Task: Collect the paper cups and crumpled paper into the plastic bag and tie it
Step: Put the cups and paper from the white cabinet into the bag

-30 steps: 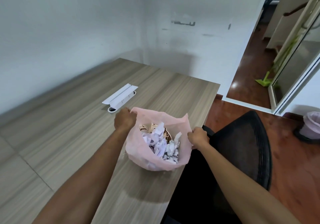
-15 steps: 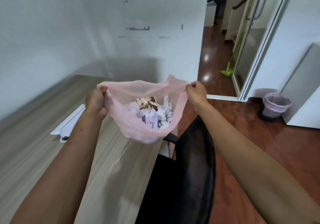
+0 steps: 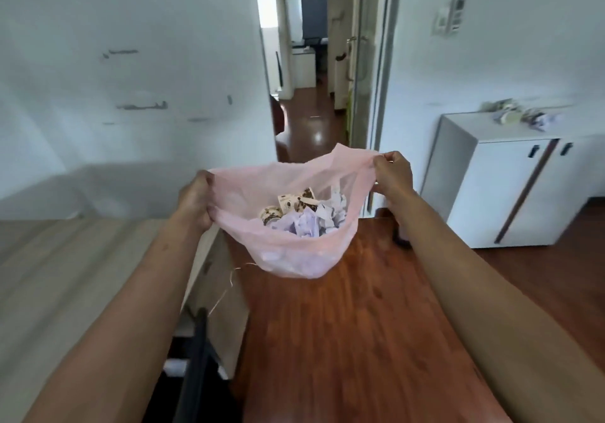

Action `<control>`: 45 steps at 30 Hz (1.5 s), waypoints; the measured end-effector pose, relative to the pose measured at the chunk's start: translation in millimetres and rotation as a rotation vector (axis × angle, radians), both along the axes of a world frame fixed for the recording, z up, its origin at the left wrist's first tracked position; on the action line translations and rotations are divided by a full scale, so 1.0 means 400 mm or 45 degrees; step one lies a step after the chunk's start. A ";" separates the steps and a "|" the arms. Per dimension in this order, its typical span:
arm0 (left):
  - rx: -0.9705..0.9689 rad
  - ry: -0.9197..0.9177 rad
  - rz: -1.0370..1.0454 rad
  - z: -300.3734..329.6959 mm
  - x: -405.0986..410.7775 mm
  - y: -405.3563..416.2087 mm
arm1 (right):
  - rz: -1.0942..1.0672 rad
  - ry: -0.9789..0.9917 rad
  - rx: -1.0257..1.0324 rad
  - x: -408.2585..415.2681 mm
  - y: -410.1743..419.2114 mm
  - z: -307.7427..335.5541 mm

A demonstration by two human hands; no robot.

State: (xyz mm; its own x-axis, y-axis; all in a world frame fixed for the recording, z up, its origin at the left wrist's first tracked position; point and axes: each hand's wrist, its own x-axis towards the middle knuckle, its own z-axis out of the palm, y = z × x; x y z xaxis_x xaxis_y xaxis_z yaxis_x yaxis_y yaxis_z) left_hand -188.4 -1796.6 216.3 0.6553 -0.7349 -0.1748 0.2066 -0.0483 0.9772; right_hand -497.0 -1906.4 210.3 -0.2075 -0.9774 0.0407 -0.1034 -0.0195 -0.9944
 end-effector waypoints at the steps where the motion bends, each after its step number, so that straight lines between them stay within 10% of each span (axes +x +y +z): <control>1: 0.031 -0.027 -0.044 -0.018 -0.053 -0.042 | -0.015 0.013 0.015 -0.052 -0.023 -0.006; 18: 0.507 0.059 -0.489 -0.397 -0.601 -0.758 | -0.549 0.113 0.576 -0.715 -0.467 -0.319; 25: 0.499 -0.219 -0.680 -0.365 -0.807 -1.085 | -0.562 0.243 0.564 -0.814 -0.718 -0.308; 45: 0.222 0.084 -0.513 -0.195 -1.303 -2.043 | -0.739 -0.026 0.282 -1.354 -1.551 -0.200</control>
State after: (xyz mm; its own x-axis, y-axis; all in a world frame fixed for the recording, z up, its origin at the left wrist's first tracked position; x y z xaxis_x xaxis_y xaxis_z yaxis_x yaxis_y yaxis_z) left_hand -709.5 -2613.8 138.3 0.3056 -0.8853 -0.3506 0.1996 -0.3005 0.9327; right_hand -1038.5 -2526.8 130.2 -0.7062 -0.6899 -0.1593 -0.0166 0.2411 -0.9704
